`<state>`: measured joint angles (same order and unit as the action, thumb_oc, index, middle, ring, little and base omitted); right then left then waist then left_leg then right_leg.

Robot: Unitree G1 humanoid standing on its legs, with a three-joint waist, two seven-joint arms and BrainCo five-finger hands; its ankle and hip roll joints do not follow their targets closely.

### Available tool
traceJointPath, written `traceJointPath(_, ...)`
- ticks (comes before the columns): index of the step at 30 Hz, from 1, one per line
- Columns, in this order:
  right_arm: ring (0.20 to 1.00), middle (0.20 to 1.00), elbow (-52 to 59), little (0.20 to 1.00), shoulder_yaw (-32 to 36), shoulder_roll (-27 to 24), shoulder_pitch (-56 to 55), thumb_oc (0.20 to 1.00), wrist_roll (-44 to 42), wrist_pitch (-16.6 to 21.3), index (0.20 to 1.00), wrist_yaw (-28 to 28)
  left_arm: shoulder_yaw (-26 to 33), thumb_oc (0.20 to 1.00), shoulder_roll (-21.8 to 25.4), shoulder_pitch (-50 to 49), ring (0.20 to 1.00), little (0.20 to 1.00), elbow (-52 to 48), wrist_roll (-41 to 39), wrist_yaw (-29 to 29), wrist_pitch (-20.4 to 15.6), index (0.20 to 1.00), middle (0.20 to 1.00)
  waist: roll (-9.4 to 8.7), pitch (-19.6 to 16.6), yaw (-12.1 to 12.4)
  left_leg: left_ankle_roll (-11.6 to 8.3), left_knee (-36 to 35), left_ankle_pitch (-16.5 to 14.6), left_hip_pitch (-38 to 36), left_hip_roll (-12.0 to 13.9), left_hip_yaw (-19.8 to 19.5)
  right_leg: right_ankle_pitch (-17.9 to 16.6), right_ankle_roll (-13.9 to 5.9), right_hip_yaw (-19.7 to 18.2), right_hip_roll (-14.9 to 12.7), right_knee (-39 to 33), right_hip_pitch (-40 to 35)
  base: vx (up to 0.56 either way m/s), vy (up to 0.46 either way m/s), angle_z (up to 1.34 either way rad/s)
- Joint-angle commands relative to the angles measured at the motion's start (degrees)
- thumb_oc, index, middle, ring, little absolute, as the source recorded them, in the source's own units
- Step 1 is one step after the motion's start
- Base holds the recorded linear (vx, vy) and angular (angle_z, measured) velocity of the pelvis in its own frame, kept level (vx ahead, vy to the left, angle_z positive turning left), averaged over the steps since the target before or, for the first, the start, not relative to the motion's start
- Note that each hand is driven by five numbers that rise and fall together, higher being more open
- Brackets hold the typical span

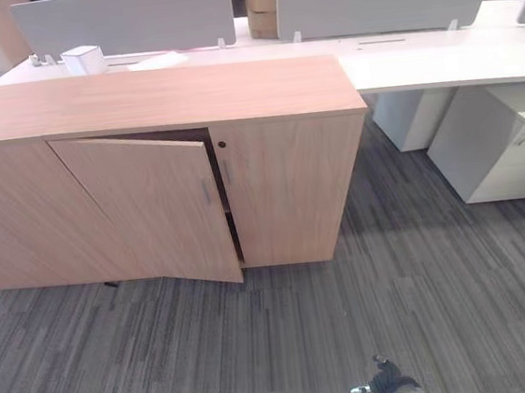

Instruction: Put the empty folder in the office cabinet

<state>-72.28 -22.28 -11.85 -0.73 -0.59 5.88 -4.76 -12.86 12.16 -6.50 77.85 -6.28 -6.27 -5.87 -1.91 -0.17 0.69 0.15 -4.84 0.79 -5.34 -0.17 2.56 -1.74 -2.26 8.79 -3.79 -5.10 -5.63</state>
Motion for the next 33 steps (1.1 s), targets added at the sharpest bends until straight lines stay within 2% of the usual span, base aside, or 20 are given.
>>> traceJointPath(1, 1.0, 1.0, -4.5, 1.0, -1.5, -0.1, 2.5, 1.0, 1.3, -1.1, 1.0, -0.7, 1.7, 1.0, -0.9, 3.4, 1.0, 1.0, 4.3, 1.4, -1.4, 1.1, 1.0, 1.0, -0.48, -0.7, 0.7, -2.43, -0.2, -0.5, -0.1, 0.1, 0.4, 0.7, -2.68, -0.1, 0.3, 0.8, 0.5, 0.07, 0.013, 0.02)
traceJointPath(33, 1.0, 1.0, -4.6, 1.0, -1.1, -0.1, 2.4, 1.0, 0.5, -1.4, 1.0, -0.9, 0.4, 1.0, -1.1, 3.5, 1.0, 1.0, 3.8, 2.1, -1.1, 1.2, 1.0, 1.0, -0.24, -0.9, 0.7, -2.7, -0.2, -1.5, -1.5, 0.6, 0.8, 1.4, -2.48, -0.4, 0.6, 0.7, -0.6, 0.01, 0.0, 0.0)
